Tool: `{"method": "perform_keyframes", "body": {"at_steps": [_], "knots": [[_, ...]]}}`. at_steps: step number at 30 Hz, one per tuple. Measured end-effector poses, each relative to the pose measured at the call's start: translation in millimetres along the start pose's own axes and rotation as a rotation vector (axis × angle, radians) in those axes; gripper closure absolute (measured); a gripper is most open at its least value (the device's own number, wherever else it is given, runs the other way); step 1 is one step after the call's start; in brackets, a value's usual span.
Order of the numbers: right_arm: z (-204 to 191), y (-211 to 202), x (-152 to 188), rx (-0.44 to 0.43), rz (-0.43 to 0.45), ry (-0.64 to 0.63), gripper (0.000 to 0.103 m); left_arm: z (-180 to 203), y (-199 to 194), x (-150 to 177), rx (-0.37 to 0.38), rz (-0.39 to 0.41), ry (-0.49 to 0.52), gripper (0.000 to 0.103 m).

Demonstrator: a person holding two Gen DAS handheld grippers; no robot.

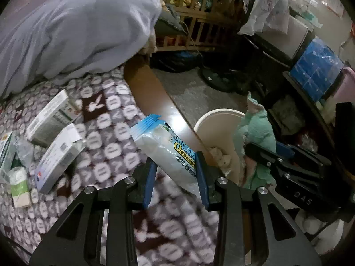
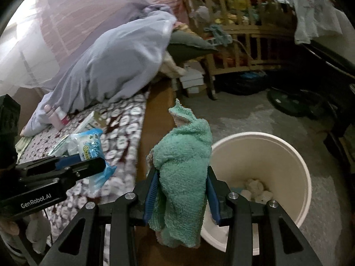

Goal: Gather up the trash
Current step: 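Carry the wrapper and green towel over the cream bin, then open both grippers to drop the wrapper and towel into the bin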

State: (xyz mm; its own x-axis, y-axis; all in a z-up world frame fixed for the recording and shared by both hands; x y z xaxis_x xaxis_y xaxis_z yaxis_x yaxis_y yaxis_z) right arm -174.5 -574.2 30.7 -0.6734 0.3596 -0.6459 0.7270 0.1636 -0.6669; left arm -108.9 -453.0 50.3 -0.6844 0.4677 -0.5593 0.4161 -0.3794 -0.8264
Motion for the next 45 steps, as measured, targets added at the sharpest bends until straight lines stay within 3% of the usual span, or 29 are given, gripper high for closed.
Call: {"method": "perform_keyframes", "body": {"at_steps": [19,36,45], "knots": [[73.6,-10.5,13.0,0.115,0.014,0.126,0.064,52.4,45.4,-9.4,-0.043,-0.023,0.113,0.071],[96.0,-4.6,18.5,0.142,0.001,0.180,0.064,65.9,66.5,-12.5,-0.023,-0.045,0.135,0.071],[101.3,-3.1,19.3,0.159,0.007,0.203,0.064,73.5,70.4,-14.1,0.031,-0.042,0.124,0.070]]}}
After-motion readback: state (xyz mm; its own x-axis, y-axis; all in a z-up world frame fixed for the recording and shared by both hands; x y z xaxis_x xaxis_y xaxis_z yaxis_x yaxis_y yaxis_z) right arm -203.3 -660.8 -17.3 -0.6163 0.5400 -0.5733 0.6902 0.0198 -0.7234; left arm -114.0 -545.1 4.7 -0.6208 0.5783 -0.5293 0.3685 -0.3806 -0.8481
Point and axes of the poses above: each gripper's, at about its wrist camera, not at the fingertips, and y roughly the way its jaws point, z to its right, x to its underside, the point moved 7 cm from there along y, roughly the way its jaws point, and after that the axes turned 8 degrees about -x, right-handed, at the moved point
